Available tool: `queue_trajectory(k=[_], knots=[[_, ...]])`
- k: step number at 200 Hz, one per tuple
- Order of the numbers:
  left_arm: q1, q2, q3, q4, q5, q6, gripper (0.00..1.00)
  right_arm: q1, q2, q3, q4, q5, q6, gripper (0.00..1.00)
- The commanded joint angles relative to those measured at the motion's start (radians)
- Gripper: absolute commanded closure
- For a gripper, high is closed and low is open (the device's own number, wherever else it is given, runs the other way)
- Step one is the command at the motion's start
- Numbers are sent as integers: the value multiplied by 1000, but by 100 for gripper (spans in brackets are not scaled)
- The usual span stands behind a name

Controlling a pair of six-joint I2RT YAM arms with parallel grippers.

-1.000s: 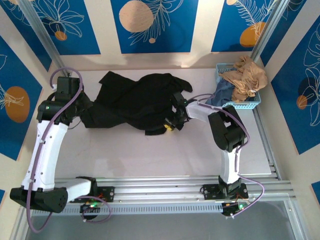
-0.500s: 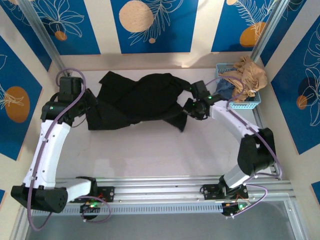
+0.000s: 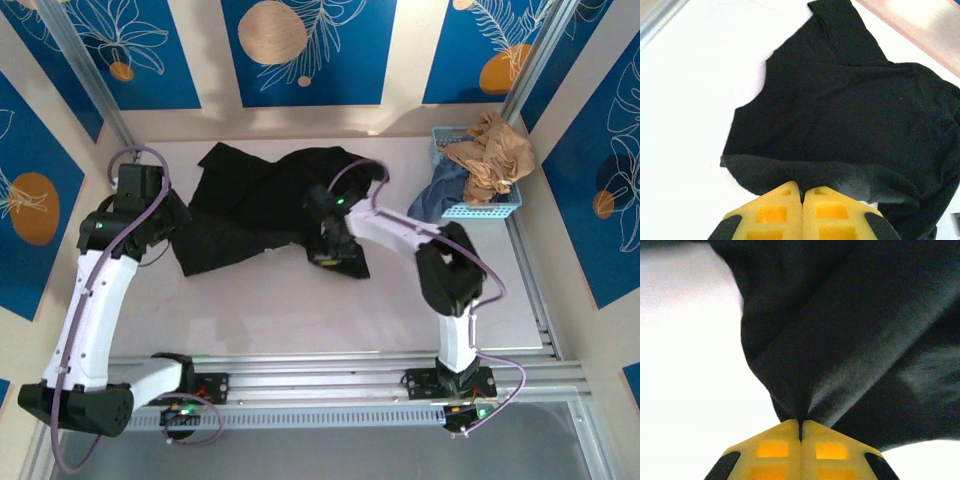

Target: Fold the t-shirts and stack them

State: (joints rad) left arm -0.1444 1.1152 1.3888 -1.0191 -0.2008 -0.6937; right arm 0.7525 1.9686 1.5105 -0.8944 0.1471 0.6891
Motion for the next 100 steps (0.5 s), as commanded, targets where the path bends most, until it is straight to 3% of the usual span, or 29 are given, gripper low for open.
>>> queue_trajectory(k=[1,19,44,53,100], knots=[[-4,-32,21,-71,-66,47,100,50,29,0,5,-145,41,100],[-4,-52,-13,-78,-65,46,100,55,64,39,-4,-171,26,97],[-4,-74,-55,-79,-63,42,100,27,-23,-7,2,-141,44,60],[-4,-82,-71,-78,-61,39,100,8,-87,-51,10,-134,62,51],[-4,-113,-121,-75,-49,31,100,-139,-414,-455,87,-152,221,45]])
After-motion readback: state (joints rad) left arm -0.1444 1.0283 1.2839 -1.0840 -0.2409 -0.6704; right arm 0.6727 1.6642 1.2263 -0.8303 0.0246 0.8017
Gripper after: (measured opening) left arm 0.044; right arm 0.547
